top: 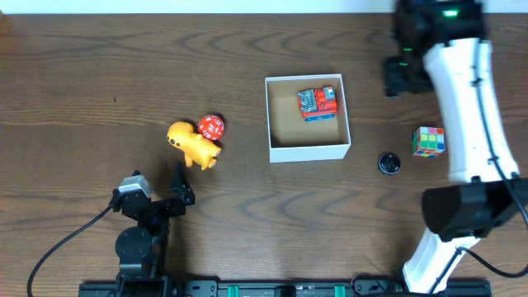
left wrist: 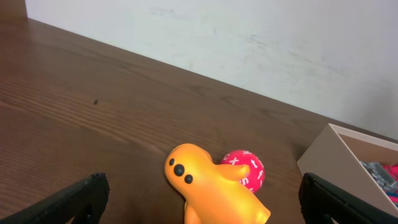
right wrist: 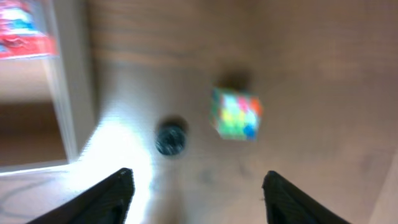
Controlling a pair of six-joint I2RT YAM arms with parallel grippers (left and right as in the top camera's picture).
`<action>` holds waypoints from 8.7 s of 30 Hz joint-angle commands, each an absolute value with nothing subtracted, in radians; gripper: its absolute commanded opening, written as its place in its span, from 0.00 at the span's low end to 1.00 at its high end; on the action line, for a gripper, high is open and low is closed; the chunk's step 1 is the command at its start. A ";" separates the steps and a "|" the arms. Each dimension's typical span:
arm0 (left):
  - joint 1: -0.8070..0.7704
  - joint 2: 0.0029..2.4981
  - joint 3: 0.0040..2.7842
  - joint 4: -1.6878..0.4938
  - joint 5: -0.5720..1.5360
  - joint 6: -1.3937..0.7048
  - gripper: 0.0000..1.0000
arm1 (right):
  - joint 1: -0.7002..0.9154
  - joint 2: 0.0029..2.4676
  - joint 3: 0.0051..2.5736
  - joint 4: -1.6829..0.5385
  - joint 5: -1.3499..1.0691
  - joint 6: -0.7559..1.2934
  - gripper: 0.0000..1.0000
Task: Pack container
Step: 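Raise the right gripper and move it over the Rubik's cube, then lower the right gripper and grasp the Rubik's cube, lift it, then carry the Rubik's cube with the right gripper over the box, then lower the cube into the box beside the vehicle, release, withdraw, then lower the right gripper over the black round wheel object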
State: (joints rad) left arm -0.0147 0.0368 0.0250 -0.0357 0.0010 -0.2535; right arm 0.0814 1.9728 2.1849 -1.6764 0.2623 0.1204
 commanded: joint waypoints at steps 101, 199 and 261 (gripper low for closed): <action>-0.010 0.037 0.004 -0.072 -0.007 -0.237 0.98 | -0.266 1.964 1.347 -0.870 -0.030 -0.030 0.48; -0.010 0.037 0.004 -0.072 -0.007 -0.237 0.98 | 0.490 2.211 1.842 -0.841 -0.108 0.414 0.51; -0.010 0.037 0.004 -0.072 -0.007 -0.237 0.98 | 0.013 1.874 1.591 -1.328 0.025 0.263 0.98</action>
